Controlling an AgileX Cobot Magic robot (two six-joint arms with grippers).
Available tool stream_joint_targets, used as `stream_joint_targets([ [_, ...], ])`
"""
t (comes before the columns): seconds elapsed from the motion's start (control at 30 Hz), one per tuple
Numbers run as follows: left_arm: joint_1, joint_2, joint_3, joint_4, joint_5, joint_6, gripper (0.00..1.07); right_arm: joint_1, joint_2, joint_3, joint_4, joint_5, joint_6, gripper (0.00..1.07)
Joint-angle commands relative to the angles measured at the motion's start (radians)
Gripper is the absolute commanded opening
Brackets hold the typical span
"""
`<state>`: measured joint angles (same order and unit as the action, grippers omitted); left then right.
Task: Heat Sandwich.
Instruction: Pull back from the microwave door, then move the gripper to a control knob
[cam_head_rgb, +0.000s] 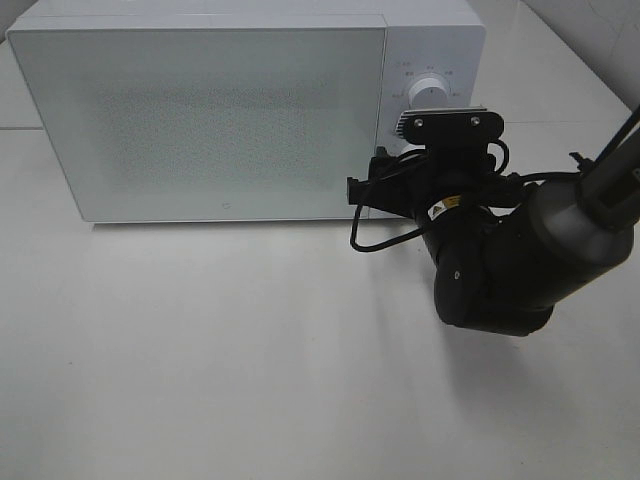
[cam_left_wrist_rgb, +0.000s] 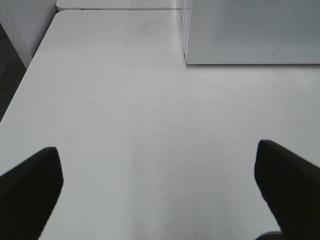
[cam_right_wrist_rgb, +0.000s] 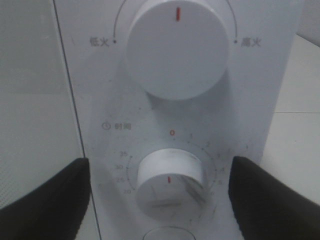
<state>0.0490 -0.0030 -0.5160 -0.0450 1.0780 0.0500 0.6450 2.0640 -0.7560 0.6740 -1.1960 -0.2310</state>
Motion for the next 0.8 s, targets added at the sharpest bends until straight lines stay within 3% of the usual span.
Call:
stream_joint_targets([
  [0.03, 0.000, -0.021, 0.000, -0.008, -0.011, -0.001, 1.00, 0.000, 0.000, -0.010, -0.009, 0.014, 0.023, 0.67],
  [0.1, 0.000, -0.021, 0.000, -0.008, -0.011, -0.001, 1.00, 0.000, 0.000, -0.010, -0.009, 0.018, 0.026, 0.63],
  [0.2, 0.000, -0.021, 0.000, -0.008, -0.011, -0.001, 1.00, 0.000, 0.000, -0.010, -0.009, 0.023, 0.035, 0.43],
  [0.23, 0.000, -0.021, 0.000, -0.008, -0.011, -0.001, 1.00, 0.000, 0.000, -0.010, -0.009, 0.023, 0.035, 0.43],
  [0.27, 0.000, -0.021, 0.000, -0.008, -0.011, -0.001, 1.00, 0.000, 0.000, -0.010, -0.009, 0.020, 0.035, 0.31],
  [0.3, 0.000, -0.021, 0.000, -0.008, -0.011, -0.001, 1.00, 0.000, 0.000, -0.010, -0.009, 0.017, 0.035, 0.25],
  [0.4, 0.000, -0.021, 0.000, -0.008, -0.011, -0.001, 1.00, 0.000, 0.000, -0.010, -0.009, 0.015, 0.035, 0.15],
  [0.8, 0.000, -0.021, 0.000, -0.008, -0.011, -0.001, 1.00, 0.000, 0.000, -0.010, -0.009, 0.011, 0.045, 0.13],
])
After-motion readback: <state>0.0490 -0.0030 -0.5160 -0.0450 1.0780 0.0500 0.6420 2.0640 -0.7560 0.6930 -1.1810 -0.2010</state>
